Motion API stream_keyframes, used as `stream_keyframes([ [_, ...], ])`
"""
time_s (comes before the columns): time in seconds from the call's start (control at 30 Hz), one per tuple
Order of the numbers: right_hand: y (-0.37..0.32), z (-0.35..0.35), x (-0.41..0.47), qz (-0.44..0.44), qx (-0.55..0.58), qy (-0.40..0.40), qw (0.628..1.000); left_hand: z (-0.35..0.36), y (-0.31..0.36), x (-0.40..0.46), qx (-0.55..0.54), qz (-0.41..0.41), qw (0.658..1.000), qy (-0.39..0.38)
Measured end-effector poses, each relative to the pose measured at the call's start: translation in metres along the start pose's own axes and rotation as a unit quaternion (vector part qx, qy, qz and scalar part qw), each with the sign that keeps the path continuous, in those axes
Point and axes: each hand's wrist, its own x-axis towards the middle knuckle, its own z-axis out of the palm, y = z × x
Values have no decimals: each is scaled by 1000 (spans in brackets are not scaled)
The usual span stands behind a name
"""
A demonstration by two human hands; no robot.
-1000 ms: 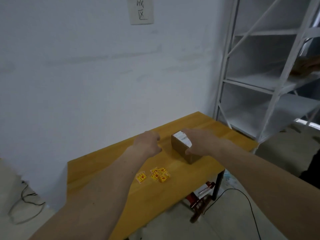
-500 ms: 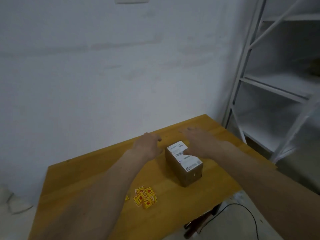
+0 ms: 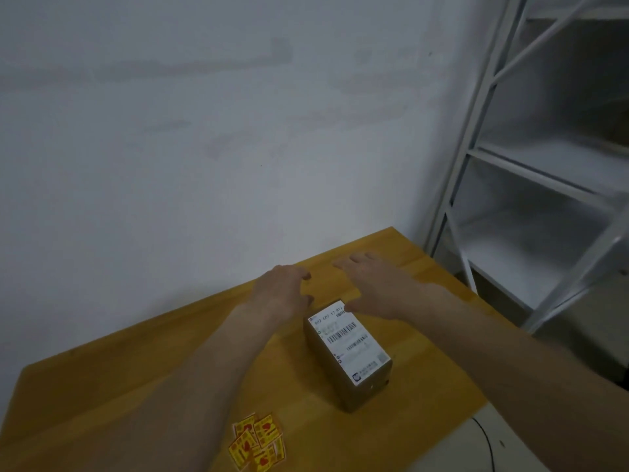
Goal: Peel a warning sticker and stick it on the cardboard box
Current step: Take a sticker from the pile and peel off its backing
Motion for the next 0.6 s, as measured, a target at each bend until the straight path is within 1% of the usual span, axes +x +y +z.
stream_keyframes([
  [0.13, 11, 4, 23, -34, -1, -6, 999, 3, -6, 4, -5, -11, 1000, 18],
  [0.27, 22, 18, 46, -82, -5, -27, 996, 20, -12, 6, -14, -51, 998, 29],
  [0.4, 44, 41, 66, -148, -9, -57, 987, 49, -9, 22, -21, -105, 994, 32],
  [0.6, 74, 93, 91, -232, -23, -54, 971, 109, -7, 47, -28, -175, 982, 63],
])
